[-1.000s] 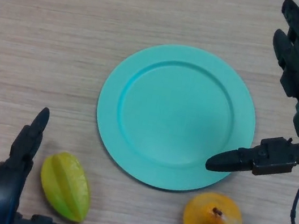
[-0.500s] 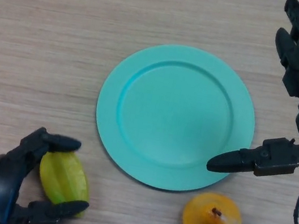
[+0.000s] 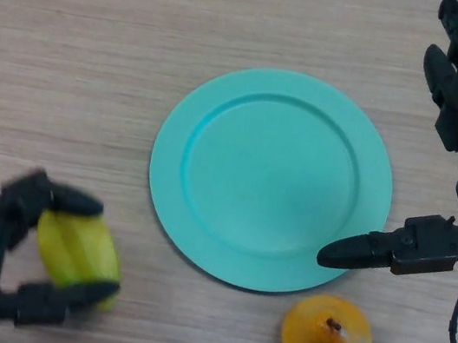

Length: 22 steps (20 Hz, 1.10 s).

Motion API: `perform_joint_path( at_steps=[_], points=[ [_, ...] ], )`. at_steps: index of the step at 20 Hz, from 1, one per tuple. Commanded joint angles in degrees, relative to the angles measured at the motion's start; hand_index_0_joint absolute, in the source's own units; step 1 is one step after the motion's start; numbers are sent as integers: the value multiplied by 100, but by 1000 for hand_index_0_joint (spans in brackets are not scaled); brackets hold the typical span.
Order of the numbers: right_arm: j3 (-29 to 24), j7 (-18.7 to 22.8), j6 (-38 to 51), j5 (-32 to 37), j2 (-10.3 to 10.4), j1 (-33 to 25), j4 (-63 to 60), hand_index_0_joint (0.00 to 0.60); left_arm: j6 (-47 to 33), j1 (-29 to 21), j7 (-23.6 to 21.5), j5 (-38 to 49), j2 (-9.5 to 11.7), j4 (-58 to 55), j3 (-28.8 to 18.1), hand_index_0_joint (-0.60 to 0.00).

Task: Pick up the yellow starfruit and place it on the plate

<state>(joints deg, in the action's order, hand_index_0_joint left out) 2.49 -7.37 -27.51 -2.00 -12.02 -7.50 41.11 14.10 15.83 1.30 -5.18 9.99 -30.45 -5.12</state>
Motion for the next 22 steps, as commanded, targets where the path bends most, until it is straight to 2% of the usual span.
perform_joint_path(
  at_steps=[1,2,3,4,5,6,8,11,12,13,15,17,18,19,20,21,22],
  points=[
    [-218,108,380,164,-69,-146,445,0,-173,-346,212,130,106,-569,-257,-600],
    [-234,141,395,198,-86,-142,468,0,1,-778,310,237,143,-613,-136,-600],
    [-238,147,396,203,-94,-134,484,0,-242,-931,233,300,131,-495,-92,-600],
    [-255,155,450,163,-113,-130,486,0,-8,-1392,119,217,227,-414,135,-600],
    [-256,143,453,136,-124,-126,501,0,-85,-1535,38,176,232,-312,225,-600],
    [-254,164,646,60,-115,-89,456,0,-735,-1896,-168,25,222,166,427,-600],
    [-304,114,671,21,-129,-80,481,0,-1368,-2309,-331,-62,162,834,627,-600],
    [-394,71,686,1,-166,-65,509,0,-1877,-2681,-313,-81,105,1546,857,-600],
    [-430,37,766,-101,-201,-58,476,0,-2550,-2934,-313,-482,96,2170,1031,-600],
    [-454,22,750,-102,-202,-70,488,0,-2630,-3036,-308,-611,94,2354,1053,-600],
    [-510,35,881,-152,-210,-9,470,0,-2745,-3252,-229,-336,91,2856,1208,-600],
    [-549,12,867,-123,-229,38,477,0,-2428,-3376,-119,-185,90,3153,1430,-600],
    [-616,-25,834,-87,-243,54,505,0,-2294,-3458,-69,-89,90,3228,1437,-550],
    [-624,-28,829,-78,-244,61,512,0,-2288,-3463,-71,-68,90,3243,1444,-450],
    [-655,-29,819,-66,-254,72,524,0,-2216,-3507,-55,-25,90,3308,1476,-300],
    [-678,-30,813,-63,-264,82,535,0,-2171,-3546,-37,-4,90,3369,1503,-200],
    [-760,-57,833,-65,-298,103,552,0,-2084,-3613,28,37,90,3500,1561,-58]
  ],
)
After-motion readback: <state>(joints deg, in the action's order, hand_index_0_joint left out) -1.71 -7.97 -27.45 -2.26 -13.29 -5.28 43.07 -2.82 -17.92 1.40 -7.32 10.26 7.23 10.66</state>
